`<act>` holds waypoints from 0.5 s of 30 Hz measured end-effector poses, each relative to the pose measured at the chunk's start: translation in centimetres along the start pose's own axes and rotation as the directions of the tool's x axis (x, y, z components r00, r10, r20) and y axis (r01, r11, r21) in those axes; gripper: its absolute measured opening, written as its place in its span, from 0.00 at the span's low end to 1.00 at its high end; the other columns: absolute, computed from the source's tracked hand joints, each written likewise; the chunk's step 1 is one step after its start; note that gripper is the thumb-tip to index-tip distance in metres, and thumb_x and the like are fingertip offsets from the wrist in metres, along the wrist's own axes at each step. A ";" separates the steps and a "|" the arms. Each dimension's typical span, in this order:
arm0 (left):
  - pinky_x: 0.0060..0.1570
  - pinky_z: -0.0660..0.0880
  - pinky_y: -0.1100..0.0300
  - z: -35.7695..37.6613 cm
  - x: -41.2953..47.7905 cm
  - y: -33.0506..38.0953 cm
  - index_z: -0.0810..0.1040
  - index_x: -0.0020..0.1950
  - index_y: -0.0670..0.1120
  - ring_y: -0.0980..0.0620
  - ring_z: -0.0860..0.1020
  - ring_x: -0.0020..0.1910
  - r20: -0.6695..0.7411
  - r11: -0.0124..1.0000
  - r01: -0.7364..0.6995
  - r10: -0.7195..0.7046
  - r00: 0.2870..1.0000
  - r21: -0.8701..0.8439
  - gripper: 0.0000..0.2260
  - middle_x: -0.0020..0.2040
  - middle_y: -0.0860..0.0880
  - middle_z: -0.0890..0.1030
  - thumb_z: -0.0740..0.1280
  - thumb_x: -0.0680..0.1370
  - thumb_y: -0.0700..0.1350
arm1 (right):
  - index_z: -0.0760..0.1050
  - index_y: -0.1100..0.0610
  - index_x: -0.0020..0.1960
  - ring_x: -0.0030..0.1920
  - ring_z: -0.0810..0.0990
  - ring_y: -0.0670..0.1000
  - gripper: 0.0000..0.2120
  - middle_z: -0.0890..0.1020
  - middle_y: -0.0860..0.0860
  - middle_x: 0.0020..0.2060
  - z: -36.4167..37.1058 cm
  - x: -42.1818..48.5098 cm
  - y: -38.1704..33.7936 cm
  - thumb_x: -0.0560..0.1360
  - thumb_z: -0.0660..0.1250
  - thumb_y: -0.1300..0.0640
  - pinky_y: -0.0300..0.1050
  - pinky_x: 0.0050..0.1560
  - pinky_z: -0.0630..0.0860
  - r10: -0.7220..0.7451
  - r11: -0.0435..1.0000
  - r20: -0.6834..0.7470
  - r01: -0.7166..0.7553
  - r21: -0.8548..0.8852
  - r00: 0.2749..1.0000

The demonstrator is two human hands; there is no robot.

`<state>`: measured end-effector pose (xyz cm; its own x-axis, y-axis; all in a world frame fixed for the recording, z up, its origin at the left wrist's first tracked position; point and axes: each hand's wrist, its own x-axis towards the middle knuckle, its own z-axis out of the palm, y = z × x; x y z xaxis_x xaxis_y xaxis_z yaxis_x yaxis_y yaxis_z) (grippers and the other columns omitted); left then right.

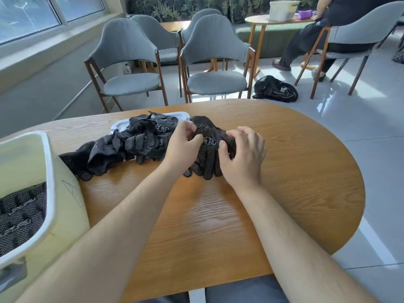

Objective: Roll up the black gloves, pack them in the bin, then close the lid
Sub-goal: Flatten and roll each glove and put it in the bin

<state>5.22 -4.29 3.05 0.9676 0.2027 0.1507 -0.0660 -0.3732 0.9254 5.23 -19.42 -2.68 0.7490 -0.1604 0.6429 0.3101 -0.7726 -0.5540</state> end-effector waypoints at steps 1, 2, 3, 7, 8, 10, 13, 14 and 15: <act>0.41 0.72 0.50 -0.1 -0.2 0.0 0.72 0.51 0.48 0.49 0.74 0.38 0.013 0.998 -0.011 0.011 1.000 -0.058 0.05 0.42 0.47 0.80 0.65 0.78 0.40 | 0.79 0.53 0.61 0.66 0.72 0.56 0.14 0.79 0.51 0.61 0.0 0.3 0.0 0.80 0.65 0.47 0.54 0.65 0.66 -0.008 1.000 0.032 0.008 0.003 0.999; 0.40 0.72 0.49 -0.2 -0.4 0.1 0.70 0.51 0.49 0.46 0.75 0.38 0.030 0.994 -0.019 0.023 0.999 -0.112 0.08 0.44 0.46 0.83 0.63 0.78 0.37 | 0.78 0.54 0.63 0.66 0.72 0.55 0.16 0.80 0.50 0.60 -0.1 0.8 -0.1 0.81 0.63 0.47 0.55 0.67 0.65 -0.014 1.000 0.066 0.013 0.012 0.998; 0.40 0.74 0.47 -0.4 -0.6 0.1 0.70 0.52 0.50 0.42 0.77 0.38 0.039 0.987 -0.018 0.025 0.999 -0.160 0.11 0.46 0.45 0.85 0.61 0.79 0.34 | 0.77 0.54 0.65 0.66 0.72 0.54 0.17 0.81 0.49 0.59 -0.3 1.2 -0.1 0.82 0.60 0.47 0.55 0.69 0.64 -0.014 1.000 0.104 0.012 0.023 0.994; 0.49 0.75 0.33 -1.3 -1.5 0.7 0.72 0.59 0.53 0.37 0.79 0.45 0.076 0.945 0.035 -0.011 0.997 -0.325 0.20 0.53 0.43 0.85 0.59 0.78 0.29 | 0.70 0.51 0.74 0.71 0.68 0.50 0.23 0.77 0.46 0.65 -1.3 3.3 -0.6 0.82 0.62 0.44 0.52 0.71 0.60 0.037 0.992 0.349 -0.076 0.100 0.936; 0.47 0.74 0.34 -1.6 -1.6 1.0 0.72 0.60 0.55 0.38 0.78 0.45 0.081 0.943 0.047 -0.021 0.996 -0.330 0.21 0.53 0.46 0.85 0.60 0.77 0.29 | 0.68 0.49 0.76 0.72 0.66 0.50 0.26 0.75 0.45 0.68 -1.8 3.9 -1.0 0.80 0.65 0.42 0.53 0.73 0.61 0.079 0.972 0.435 -0.166 0.167 0.897; 0.42 0.74 0.43 -2.4 -2.0 1.7 0.71 0.62 0.55 0.40 0.78 0.43 0.084 0.939 0.035 -0.007 0.996 -0.342 0.23 0.52 0.48 0.86 0.60 0.78 0.29 | 0.70 0.48 0.74 0.70 0.72 0.48 0.28 0.76 0.44 0.67 -2.9 5.3 -2.2 0.77 0.70 0.42 0.57 0.72 0.69 0.136 0.859 0.580 -0.387 0.335 0.803; 0.48 0.80 0.41 -3.7 -3.0 3.0 0.70 0.67 0.55 0.40 0.84 0.48 0.100 0.934 -0.030 0.070 0.992 -0.357 0.24 0.55 0.48 0.85 0.60 0.80 0.29 | 0.82 0.50 0.60 0.55 0.85 0.45 0.11 0.87 0.44 0.53 -4.4 7.0 -3.5 0.78 0.72 0.51 0.54 0.63 0.80 0.077 0.795 0.647 -0.439 0.420 0.758; 0.52 0.81 0.37 -4.2 -3.5 3.4 0.70 0.68 0.58 0.39 0.85 0.51 0.100 0.935 -0.050 0.091 0.991 -0.350 0.25 0.57 0.48 0.85 0.61 0.81 0.30 | 0.84 0.50 0.57 0.51 0.86 0.45 0.08 0.88 0.45 0.49 -4.8 7.2 -3.8 0.79 0.72 0.52 0.53 0.59 0.81 0.050 0.791 0.655 -0.431 0.435 0.754; 0.54 0.80 0.35 -4.7 -3.8 3.6 0.70 0.68 0.60 0.39 0.85 0.51 0.088 0.939 -0.068 0.104 0.991 -0.337 0.25 0.58 0.48 0.85 0.62 0.81 0.31 | 0.84 0.51 0.56 0.50 0.87 0.47 0.07 0.88 0.46 0.48 -5.2 7.4 -4.0 0.79 0.72 0.53 0.52 0.56 0.82 0.026 0.777 0.675 -0.439 0.451 0.738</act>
<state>0.12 -2.11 7.43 0.9733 0.0821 0.2146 -0.2102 -0.0590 0.9759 6.46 -20.71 7.05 0.9555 0.2763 0.1032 0.1760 -0.2532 -0.9513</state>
